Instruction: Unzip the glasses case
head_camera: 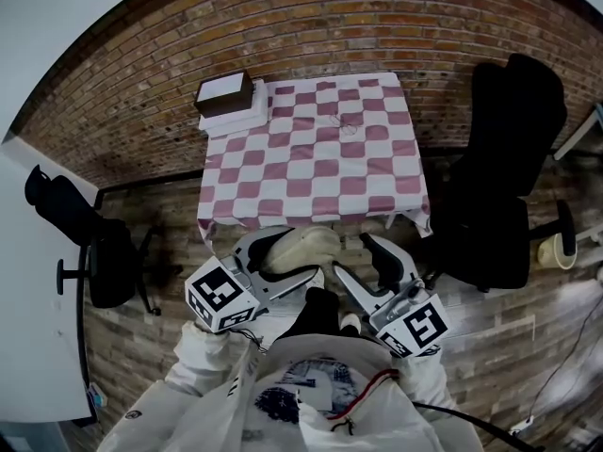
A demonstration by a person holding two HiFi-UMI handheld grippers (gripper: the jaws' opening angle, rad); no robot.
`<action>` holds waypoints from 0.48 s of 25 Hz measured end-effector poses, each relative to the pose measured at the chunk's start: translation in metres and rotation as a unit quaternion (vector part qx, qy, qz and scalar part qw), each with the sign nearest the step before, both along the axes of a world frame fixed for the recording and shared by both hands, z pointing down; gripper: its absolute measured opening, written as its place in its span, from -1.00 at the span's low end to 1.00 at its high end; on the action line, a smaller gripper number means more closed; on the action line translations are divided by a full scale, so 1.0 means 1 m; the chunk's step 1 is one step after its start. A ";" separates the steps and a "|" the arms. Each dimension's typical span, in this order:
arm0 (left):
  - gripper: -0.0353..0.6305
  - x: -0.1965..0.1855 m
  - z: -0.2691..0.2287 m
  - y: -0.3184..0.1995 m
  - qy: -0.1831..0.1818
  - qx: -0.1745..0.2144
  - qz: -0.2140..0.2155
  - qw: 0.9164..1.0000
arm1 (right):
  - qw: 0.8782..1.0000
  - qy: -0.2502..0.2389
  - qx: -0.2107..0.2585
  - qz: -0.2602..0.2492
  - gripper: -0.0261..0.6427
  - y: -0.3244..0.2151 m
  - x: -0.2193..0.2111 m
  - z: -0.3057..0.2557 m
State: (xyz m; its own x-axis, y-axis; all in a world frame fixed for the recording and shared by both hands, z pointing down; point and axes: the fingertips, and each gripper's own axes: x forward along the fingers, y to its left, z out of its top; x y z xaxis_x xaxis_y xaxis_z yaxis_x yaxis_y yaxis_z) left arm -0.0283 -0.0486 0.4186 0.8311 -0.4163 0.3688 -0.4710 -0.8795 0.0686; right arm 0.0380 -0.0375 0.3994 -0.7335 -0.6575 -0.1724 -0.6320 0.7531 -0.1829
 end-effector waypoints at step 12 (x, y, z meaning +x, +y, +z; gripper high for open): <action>0.02 -0.006 -0.002 -0.005 -0.090 0.011 -0.008 0.996 | 0.998 0.055 0.005 0.032 -0.16 -0.010 -0.006 0.012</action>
